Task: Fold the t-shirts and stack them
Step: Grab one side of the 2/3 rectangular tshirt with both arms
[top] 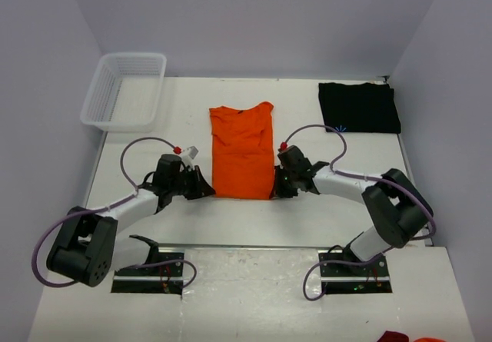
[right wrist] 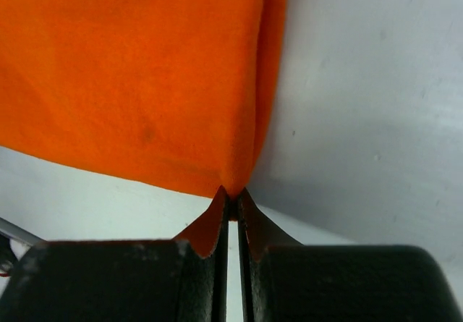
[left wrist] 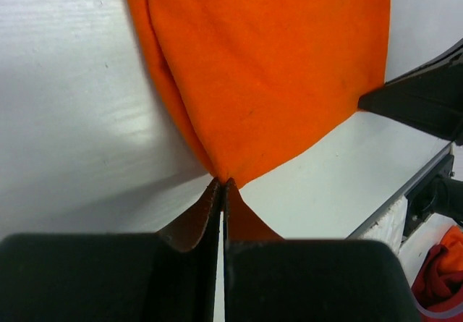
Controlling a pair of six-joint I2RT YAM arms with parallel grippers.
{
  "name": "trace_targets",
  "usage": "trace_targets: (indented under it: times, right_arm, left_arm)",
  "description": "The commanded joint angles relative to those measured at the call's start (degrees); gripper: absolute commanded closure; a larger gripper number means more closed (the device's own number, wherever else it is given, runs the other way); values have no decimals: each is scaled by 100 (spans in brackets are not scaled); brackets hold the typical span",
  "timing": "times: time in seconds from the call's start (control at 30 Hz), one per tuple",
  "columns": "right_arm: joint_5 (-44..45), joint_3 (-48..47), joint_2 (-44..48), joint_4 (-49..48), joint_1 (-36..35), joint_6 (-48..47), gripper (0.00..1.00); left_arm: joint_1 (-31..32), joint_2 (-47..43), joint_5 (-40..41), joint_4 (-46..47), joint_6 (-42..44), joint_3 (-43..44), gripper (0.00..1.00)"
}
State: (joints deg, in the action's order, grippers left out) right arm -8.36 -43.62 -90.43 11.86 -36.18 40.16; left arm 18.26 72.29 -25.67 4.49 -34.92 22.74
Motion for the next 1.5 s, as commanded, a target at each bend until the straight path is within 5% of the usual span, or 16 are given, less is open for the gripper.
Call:
trace_targets:
  times: [0.0,0.43,0.8,1.13,1.47]
  right_arm:
    - [598,265,491,493,-405,281,100]
    - [1231,942,2064,1090,-1285,1002,100]
    - [2162,302,2961,2329,-1813,1170,100]
    - [2858,-1867,1680,2743,-1305,73,100]
    - [1725,-4002,-734,2269,452,-1439,100]
  left_arm:
    - [98,-495,18,-326,-208,-173,100]
    - [740,-2561,335,-1635,-753,-604,100]
    - [811,-3512,554,-2665,-876,-183,100]
    - [802,-1439,1230,-2085,-342,2259,100]
    - [-120,1433,1169,-1065,-25,3894,100]
